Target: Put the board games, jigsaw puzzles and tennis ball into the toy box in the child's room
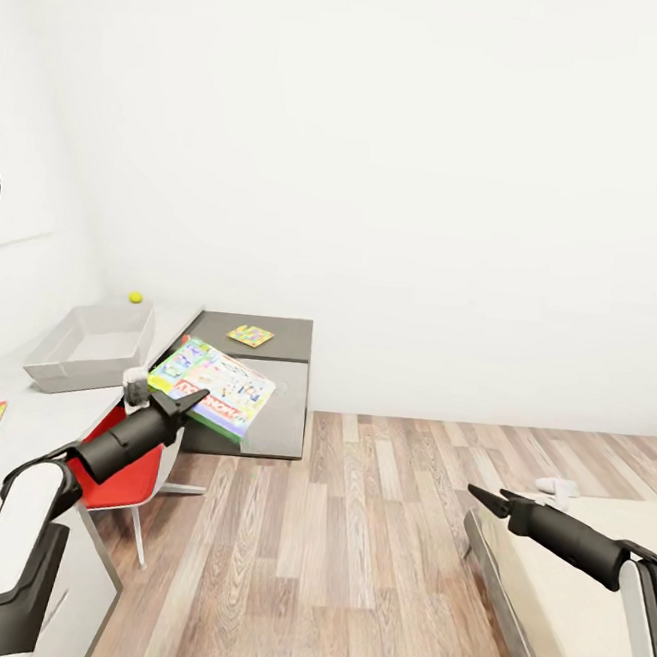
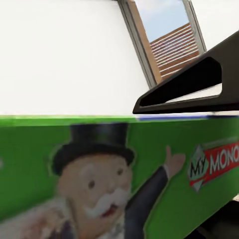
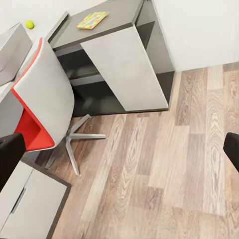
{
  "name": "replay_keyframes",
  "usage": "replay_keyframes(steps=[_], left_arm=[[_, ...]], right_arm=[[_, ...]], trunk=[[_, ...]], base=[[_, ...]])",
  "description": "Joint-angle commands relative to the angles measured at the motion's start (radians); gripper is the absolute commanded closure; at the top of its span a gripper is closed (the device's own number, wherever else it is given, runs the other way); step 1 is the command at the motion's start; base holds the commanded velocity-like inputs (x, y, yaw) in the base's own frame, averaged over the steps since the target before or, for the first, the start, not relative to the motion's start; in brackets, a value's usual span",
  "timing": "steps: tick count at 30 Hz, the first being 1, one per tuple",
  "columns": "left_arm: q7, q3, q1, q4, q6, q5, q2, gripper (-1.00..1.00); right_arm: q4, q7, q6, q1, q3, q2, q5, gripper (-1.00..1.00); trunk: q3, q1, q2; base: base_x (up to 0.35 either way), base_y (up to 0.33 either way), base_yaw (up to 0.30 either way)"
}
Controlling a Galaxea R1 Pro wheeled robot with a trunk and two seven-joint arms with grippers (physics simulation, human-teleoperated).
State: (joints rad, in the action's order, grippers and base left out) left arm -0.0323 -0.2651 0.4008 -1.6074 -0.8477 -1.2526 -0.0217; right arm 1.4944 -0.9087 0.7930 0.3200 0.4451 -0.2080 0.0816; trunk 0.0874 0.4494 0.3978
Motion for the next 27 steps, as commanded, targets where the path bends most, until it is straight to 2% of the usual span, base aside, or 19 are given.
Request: replay_keyframes(steps=[1,9,12,20,27], left_arm=[[0.009,-0.008,0.001,0.0,-0.005,-0.008,0.0,1.0],[0.051,-0.066,-0.002,0.0,-0.006,-0.033,0.001,1.0],[0.057,-0.08,-0.004,0.0,-0.006,-0.062,0.0,1.0],[0.065,-0.094,-0.019,0.0,-0.007,-0.147,-0.015,1.0],[0.068,-0.098,-0.024,0.0,-0.007,-0.167,-0.019,1.0]], right_arm=[[0.001,0.001,0.008,0.001,0.001,0.0,0.007,-1.0],[0.002,0.001,0.006,0.001,0.003,0.001,0.007,-1.0],[0.003,0.001,0.005,0.001,0.003,0.001,0.007,-1.0],[0.013,0.0,0.003,0.0,-0.001,0.002,0.007,-1.0],[0.017,0.002,0.0,-0.001,-0.002,0.005,0.006,-1.0]], trunk=[[0.002,0.001,0.002],[0.002,0.001,0.002],[0.002,0.001,0.002],[0.002,0.001,0.002],[0.002,0.001,0.002]], base=[[0.0,0.0,0.0],[0.0,0.0,0.0],[0.0,0.0,0.0],[0.0,0.0,0.0],[0.0,0.0,0.0]])
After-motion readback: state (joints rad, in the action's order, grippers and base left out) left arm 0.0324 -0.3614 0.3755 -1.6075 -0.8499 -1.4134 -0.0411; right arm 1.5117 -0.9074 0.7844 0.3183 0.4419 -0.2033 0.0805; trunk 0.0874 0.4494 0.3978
